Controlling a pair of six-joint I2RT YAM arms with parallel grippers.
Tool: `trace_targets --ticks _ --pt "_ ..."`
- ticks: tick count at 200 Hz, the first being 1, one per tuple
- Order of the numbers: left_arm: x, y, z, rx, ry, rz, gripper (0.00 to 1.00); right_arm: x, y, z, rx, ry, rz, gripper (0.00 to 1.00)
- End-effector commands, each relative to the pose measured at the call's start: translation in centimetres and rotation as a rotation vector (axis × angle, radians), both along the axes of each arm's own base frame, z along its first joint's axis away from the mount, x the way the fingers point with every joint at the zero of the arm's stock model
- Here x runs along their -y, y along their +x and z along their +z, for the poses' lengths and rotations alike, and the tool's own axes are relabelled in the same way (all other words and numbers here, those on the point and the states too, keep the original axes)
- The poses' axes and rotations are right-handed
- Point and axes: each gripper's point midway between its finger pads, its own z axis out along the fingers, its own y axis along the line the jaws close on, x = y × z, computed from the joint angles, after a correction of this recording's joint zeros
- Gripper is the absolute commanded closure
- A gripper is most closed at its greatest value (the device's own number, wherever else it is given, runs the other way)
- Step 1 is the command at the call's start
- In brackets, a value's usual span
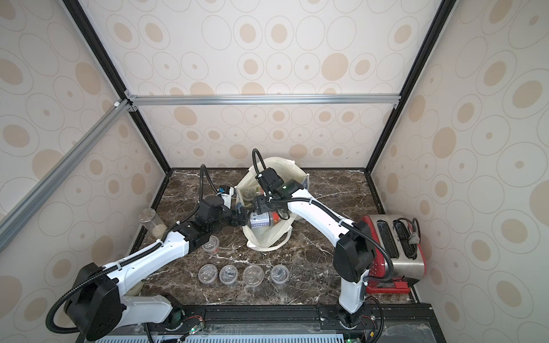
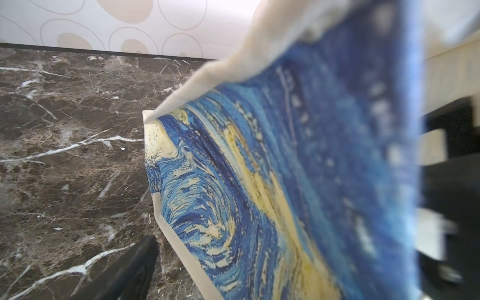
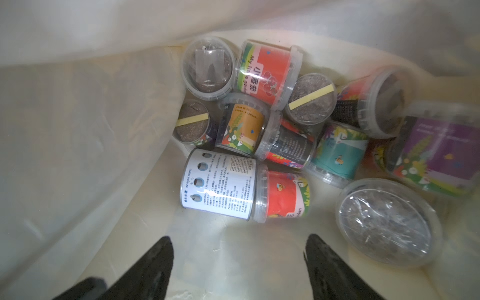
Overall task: Take out the seed jars from the canvas bag
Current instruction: Pick up the seed jar from the canvas bag.
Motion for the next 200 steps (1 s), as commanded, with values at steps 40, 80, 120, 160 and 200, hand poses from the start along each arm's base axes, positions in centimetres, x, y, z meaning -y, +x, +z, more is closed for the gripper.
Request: trace_targets --ticks 40,80,120,160,200 --pt "-0.8 -0.6 0.7 0.009 -0.018 0.025 0.02 -3.2 -2.5 -3.9 -0.156 0.021 0.013 0.15" --pt "-1.7 -1.2 0.7 0.018 -0.028 0.062 0.06 -3.6 -2.6 -6.1 -0.205 -0.008 -0.016 0.01" --pt "-2.5 -1.4 -0.3 -0.020 0.005 0.099 0.20 -5.5 -2.7 -6.4 -0.217 0.024 0.026 0.00" --pt "-3.0 -2.1 -1.3 -0.061 0.012 0.114 0.37 -4.6 -1.9 -6.0 -0.147 -0.042 0.052 0.00" --pt "-2.8 -2.8 -1.5 -0.051 -0.043 0.094 0.68 -5.2 -1.6 -6.9 -0.151 -0.043 -0.053 0.01"
